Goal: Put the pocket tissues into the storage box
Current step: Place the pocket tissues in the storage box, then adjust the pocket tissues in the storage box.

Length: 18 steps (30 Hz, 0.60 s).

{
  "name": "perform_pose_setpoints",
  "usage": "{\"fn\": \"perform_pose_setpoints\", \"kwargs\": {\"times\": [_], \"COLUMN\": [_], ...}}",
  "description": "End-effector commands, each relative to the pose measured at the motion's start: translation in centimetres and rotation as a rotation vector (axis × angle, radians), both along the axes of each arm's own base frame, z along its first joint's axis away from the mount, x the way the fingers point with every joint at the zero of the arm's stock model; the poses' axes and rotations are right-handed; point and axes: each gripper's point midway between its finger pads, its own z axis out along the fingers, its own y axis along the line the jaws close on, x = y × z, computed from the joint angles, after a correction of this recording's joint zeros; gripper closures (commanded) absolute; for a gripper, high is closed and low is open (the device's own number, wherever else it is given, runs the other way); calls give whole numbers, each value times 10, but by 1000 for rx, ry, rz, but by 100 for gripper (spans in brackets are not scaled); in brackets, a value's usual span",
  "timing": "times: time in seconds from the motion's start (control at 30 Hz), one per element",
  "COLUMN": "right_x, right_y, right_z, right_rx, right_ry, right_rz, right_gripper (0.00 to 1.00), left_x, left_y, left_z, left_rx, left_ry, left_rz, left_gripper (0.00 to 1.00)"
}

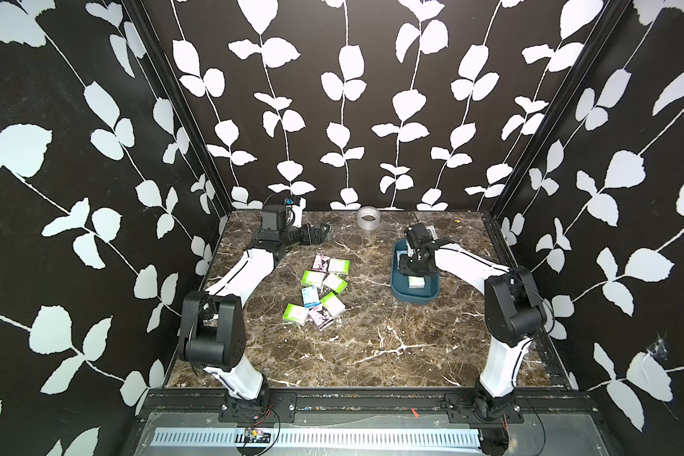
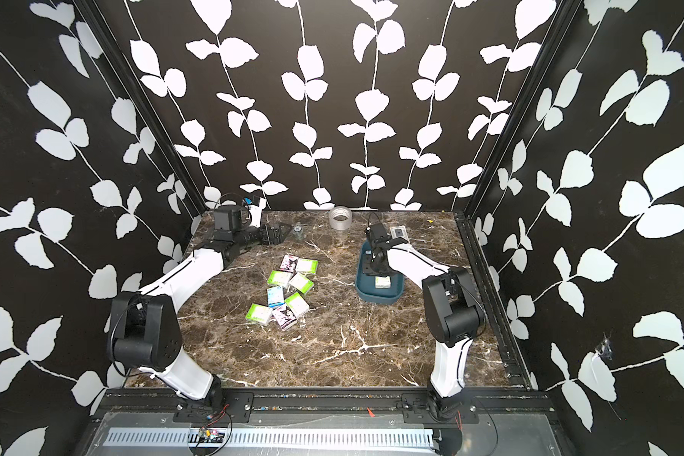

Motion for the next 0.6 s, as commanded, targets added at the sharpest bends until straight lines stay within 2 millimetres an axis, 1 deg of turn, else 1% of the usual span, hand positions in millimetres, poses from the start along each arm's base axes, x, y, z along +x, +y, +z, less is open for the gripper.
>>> {"fn": "perform_pose_setpoints", "kwargs": {"times": [0.0, 0.07, 0.13, 0.27, 0.33, 0.43, 0.57], "right_x": [18, 19, 17, 8, 3, -1, -4], "right_y": [20, 14, 4, -21, -30, -42, -48], "right_z": [48, 60, 62, 49, 42, 32, 17], "right_rx": [118, 100, 49, -65, -94, -114, -84], "right_ry": [-108, -133, -128, -74, -51, -22, 32], "right_rz": [12, 10, 10, -6, -20, -53, -77], "right_gripper": [68, 67, 67, 67, 62, 60, 62], "left_x": [-2, -2, -2, -2, -3, -3, -3], "left_y": [-1, -1, -2, -2, -1, -2, -2], "left_z": [13, 13, 13, 12, 11, 11, 12], "left_rx": [3, 2, 2, 1, 1, 3, 4], "left_ry": [-34, -33, -33, -32, -32, -32, -34], "left_rz": [-9, -9, -11, -11, -9, -11, -12], "left_gripper": [1, 1, 1, 1, 1, 1, 1]}}
